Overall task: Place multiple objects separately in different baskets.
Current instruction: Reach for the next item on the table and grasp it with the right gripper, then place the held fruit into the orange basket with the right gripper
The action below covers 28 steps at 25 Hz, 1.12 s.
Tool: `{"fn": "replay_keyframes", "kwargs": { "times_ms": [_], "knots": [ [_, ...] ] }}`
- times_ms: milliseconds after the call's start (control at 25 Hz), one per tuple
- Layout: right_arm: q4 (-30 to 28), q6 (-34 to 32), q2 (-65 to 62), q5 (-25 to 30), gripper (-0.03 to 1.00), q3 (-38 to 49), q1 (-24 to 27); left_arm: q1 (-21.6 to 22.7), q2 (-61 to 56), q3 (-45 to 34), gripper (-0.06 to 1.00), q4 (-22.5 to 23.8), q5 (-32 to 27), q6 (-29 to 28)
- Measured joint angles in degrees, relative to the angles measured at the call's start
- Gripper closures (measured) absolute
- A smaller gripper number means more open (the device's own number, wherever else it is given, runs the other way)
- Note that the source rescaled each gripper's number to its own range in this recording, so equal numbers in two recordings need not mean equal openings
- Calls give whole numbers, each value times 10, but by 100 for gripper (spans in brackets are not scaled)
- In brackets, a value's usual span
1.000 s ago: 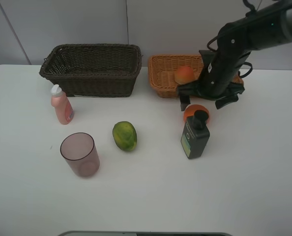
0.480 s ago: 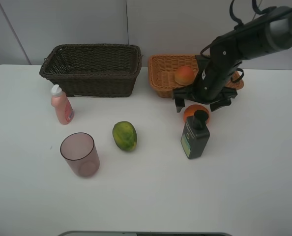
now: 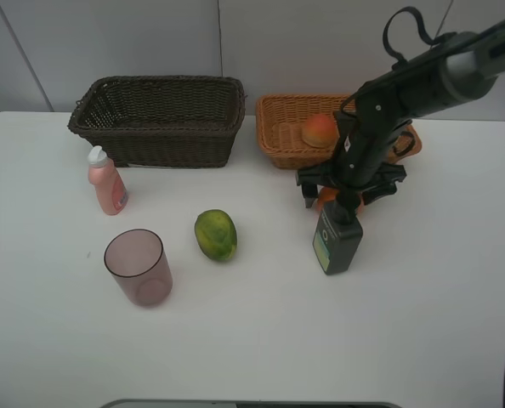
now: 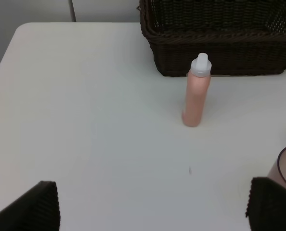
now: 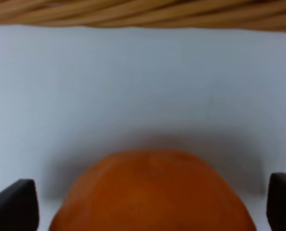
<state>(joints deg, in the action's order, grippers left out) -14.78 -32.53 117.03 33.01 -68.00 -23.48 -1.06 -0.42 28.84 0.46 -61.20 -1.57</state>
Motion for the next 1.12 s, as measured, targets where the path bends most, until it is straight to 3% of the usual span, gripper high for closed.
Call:
{"fn": "replay_keyframes", "kwargs": {
  "times_ms": [120, 200, 1120],
  "knots": [
    [0, 0, 3, 5, 13, 0, 0, 0, 0, 0, -5, 0, 0, 0],
    [0, 0, 3, 6, 39, 0, 0, 0, 0, 0, -5, 0, 0, 0],
    [0, 0, 1, 15, 39, 0, 0, 0, 0, 0, -5, 0, 0, 0]
  ]
}}
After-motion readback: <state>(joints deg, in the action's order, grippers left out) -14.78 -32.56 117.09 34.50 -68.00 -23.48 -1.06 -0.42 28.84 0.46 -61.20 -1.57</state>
